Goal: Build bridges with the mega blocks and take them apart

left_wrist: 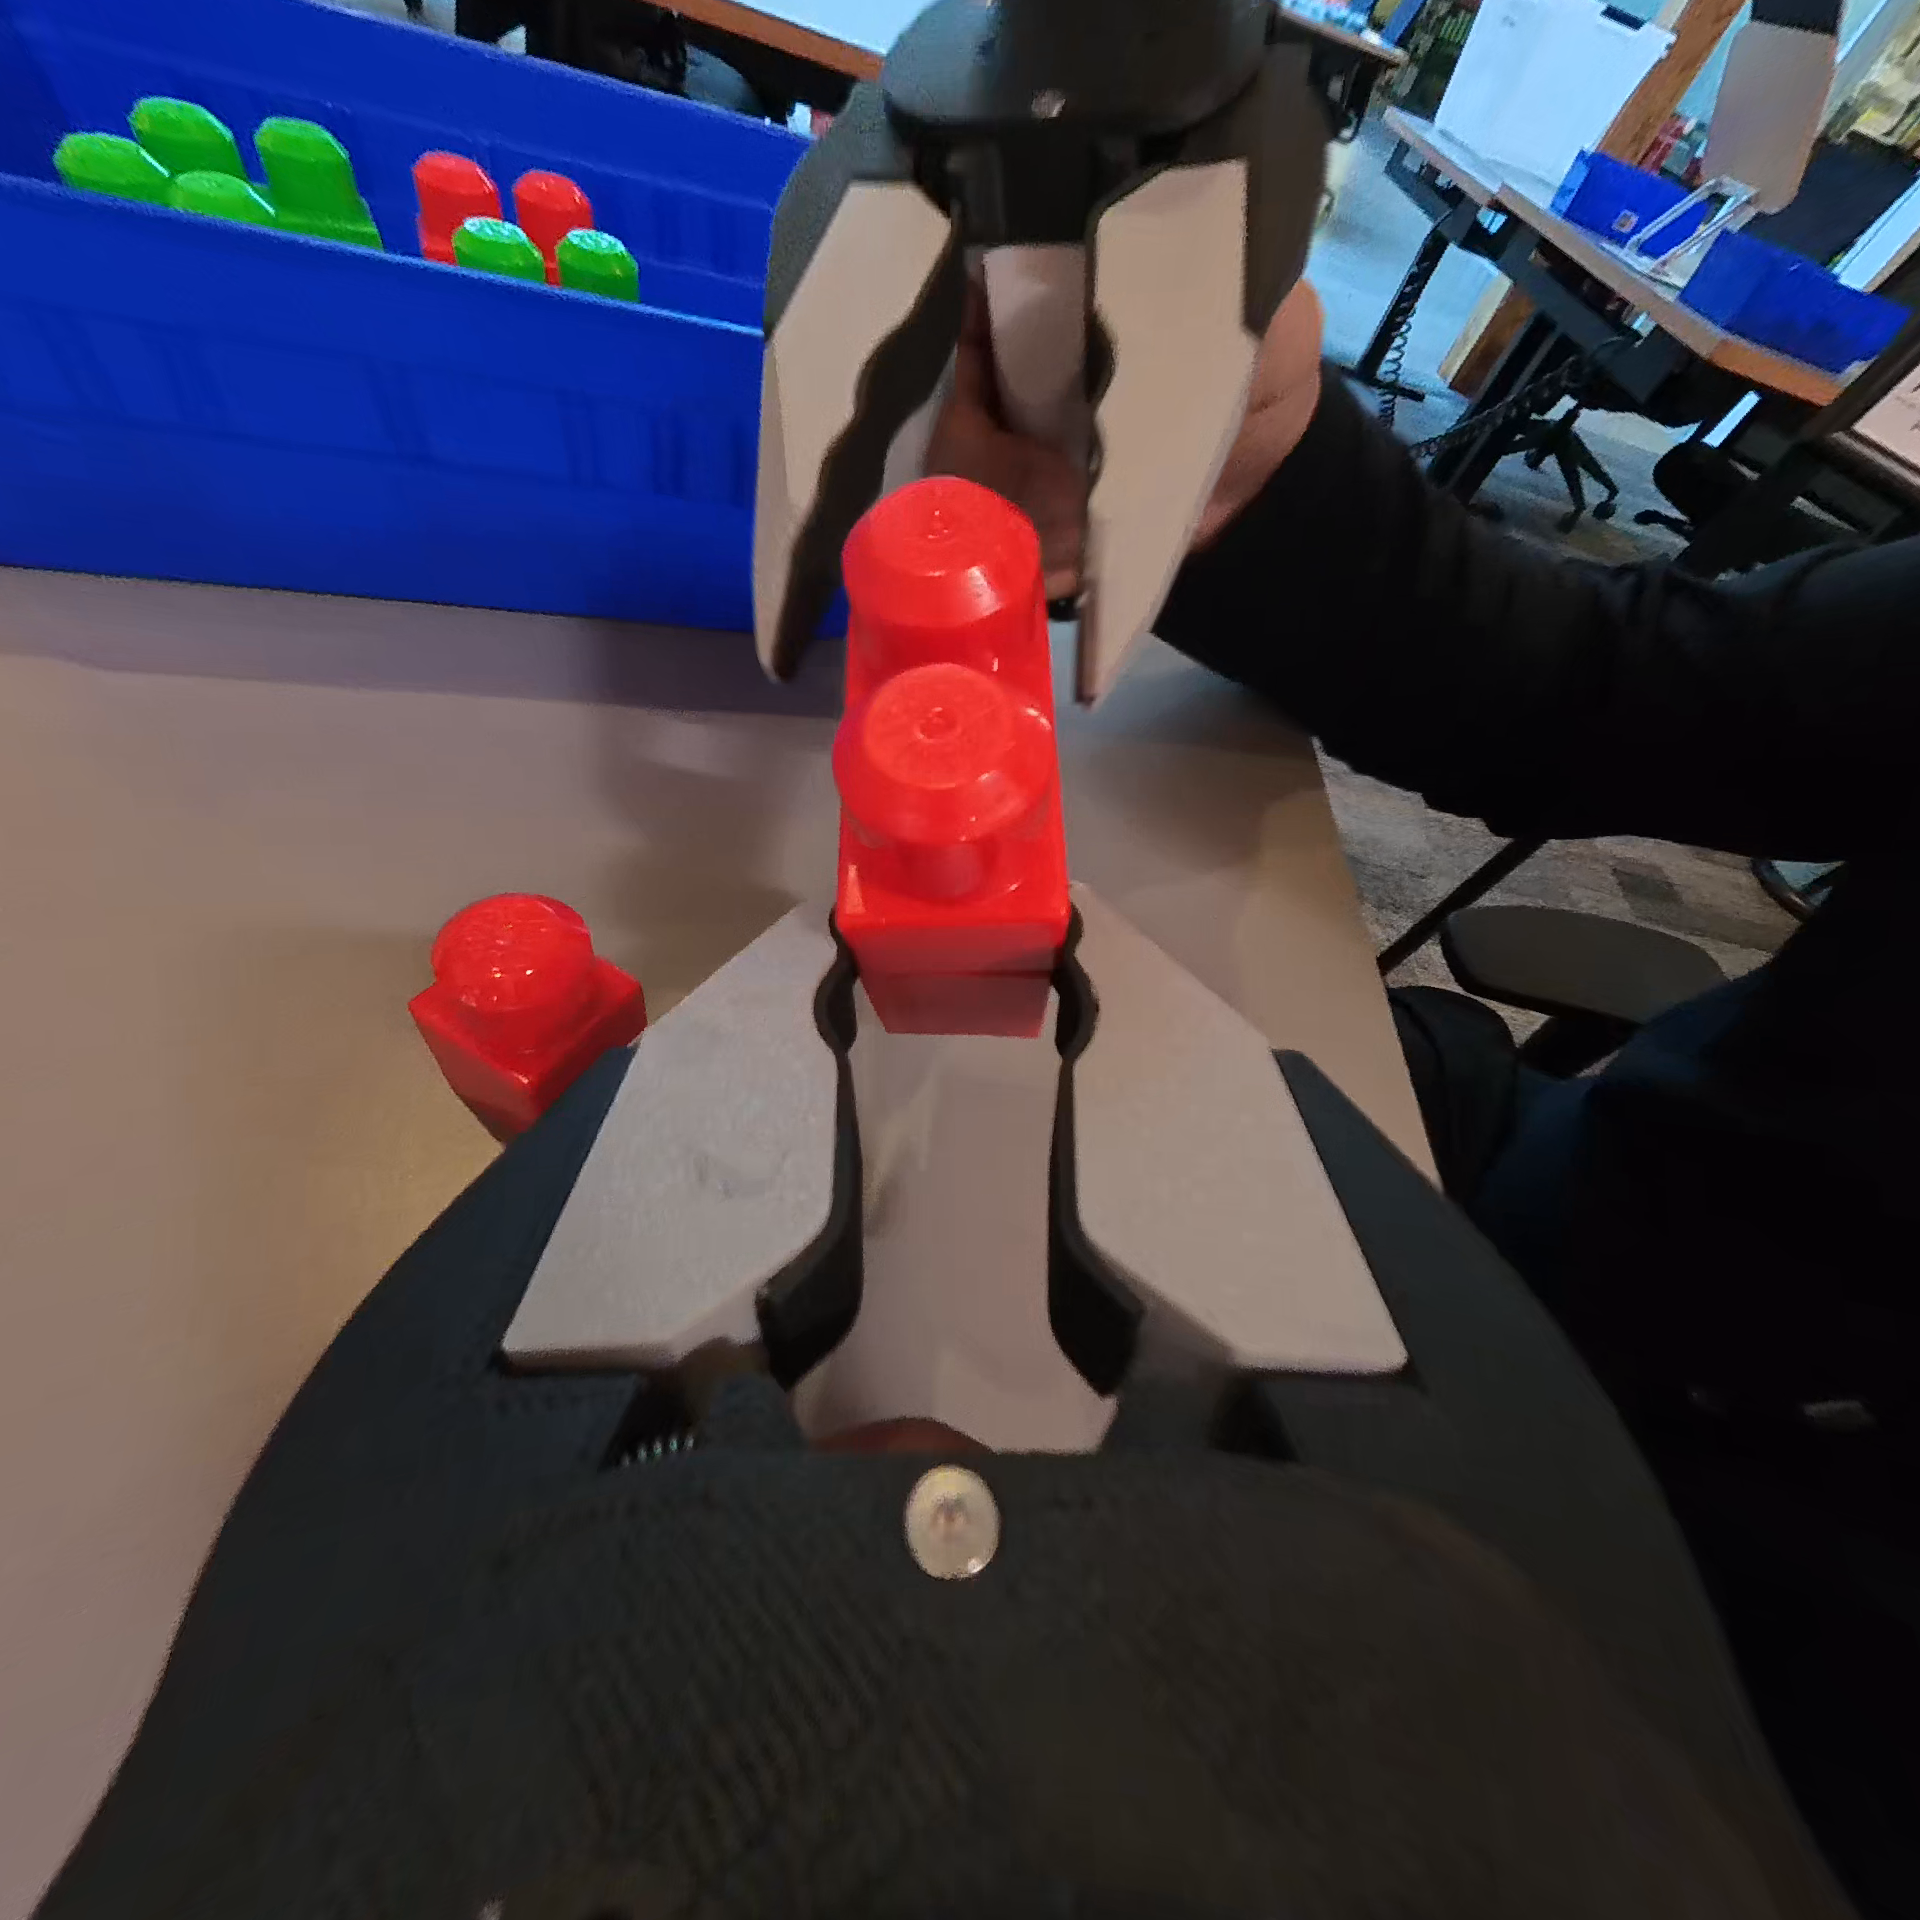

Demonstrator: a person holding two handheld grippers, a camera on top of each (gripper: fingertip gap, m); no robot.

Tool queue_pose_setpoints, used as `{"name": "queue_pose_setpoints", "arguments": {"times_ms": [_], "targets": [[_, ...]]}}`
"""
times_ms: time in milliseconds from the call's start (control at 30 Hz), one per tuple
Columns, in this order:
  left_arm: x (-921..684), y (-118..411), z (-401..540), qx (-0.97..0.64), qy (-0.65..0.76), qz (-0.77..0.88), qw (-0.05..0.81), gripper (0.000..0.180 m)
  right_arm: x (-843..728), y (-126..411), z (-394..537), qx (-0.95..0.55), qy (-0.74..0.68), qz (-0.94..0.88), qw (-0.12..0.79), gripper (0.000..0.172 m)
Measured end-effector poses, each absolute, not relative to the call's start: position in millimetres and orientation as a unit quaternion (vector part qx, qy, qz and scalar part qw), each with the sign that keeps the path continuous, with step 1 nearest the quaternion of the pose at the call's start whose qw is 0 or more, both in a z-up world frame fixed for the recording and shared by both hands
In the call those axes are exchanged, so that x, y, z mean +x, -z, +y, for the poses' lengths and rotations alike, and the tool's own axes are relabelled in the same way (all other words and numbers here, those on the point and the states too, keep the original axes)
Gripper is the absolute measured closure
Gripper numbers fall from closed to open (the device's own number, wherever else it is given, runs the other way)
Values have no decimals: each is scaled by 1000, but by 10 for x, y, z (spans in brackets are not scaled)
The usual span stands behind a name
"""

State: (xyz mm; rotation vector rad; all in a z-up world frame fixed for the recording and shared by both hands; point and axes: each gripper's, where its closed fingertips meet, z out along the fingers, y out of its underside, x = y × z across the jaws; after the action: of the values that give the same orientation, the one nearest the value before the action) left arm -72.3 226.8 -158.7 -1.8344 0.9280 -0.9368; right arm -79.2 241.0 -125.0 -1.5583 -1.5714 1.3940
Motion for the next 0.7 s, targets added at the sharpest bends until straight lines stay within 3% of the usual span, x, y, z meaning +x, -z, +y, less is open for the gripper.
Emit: {"name": "queue_pose_setpoints", "arguments": {"times_ms": [67, 700], "targets": [[-715, 1576, 2268, -733, 376, 370, 428, 146, -808, 1284, 2367, -570, -522, -585, 246, 137], [-677, 1896, 2273, -767, 331, 395, 383, 141, -943, 1382, 2280, -571, -368, -712, 176, 140]]}}
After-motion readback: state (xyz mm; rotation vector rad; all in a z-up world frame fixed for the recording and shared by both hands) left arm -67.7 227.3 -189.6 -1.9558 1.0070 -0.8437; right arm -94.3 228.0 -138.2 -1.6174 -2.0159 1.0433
